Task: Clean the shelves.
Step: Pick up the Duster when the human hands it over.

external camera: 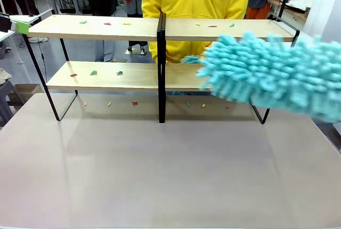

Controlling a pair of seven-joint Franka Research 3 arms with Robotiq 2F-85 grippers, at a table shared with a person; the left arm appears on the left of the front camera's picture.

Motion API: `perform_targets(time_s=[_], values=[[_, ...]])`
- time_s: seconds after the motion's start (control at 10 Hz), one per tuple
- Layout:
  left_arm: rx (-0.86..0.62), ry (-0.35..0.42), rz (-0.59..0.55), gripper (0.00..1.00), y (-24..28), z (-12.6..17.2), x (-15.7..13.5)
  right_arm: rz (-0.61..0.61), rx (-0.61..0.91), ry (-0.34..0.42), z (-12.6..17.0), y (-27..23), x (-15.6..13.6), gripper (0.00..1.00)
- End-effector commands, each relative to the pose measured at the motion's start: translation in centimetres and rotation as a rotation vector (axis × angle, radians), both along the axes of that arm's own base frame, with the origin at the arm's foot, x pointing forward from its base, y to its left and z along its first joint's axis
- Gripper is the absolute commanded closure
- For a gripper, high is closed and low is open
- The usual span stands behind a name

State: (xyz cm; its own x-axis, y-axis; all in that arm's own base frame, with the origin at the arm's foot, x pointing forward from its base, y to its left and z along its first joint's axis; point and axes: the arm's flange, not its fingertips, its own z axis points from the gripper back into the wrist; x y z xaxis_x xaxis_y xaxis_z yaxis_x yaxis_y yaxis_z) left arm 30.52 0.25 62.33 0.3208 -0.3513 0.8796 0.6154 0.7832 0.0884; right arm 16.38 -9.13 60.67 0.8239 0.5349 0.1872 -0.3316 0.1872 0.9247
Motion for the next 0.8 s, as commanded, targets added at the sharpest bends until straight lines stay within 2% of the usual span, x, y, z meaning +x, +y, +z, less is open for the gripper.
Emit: perform_targets(time_s=[0.0,0.1,0.2,0.4,0.6,0.7], values=[[0.004,0.012,0.008,0.00,-0.1,0.0,-0.1,-0.077,0.048,-0.024,2.2,-5.4,-3.3,0.88],[0.004,0.012,0.008,0.00,-0.1,0.0,-0.1,-0.178,0.175,-0.126,2.2,-7.0,-3.1,0.88],[0.004,0.012,0.008,0.00,-0.1,0.0,-0.1,-0.214,0.275,-0.243,2.1,-8.2,-3.2,0.88],[0.004,0.012,0.008,0.00,-0.1,0.0,-0.1,-0.250,0.388,-0.374,1.8,-9.7,-3.1,0.88],[0.004,0.012,0.008,0.00,-0.1,0.0,-0.1,-0.292,0.439,-0.413,1.3,-9.8,-2.5,0.88],[0.004,0.012,0.008,0.00,-0.1,0.0,-0.1,-0.294,0.418,-0.378,1.0,-9.1,-1.6,0.88]])
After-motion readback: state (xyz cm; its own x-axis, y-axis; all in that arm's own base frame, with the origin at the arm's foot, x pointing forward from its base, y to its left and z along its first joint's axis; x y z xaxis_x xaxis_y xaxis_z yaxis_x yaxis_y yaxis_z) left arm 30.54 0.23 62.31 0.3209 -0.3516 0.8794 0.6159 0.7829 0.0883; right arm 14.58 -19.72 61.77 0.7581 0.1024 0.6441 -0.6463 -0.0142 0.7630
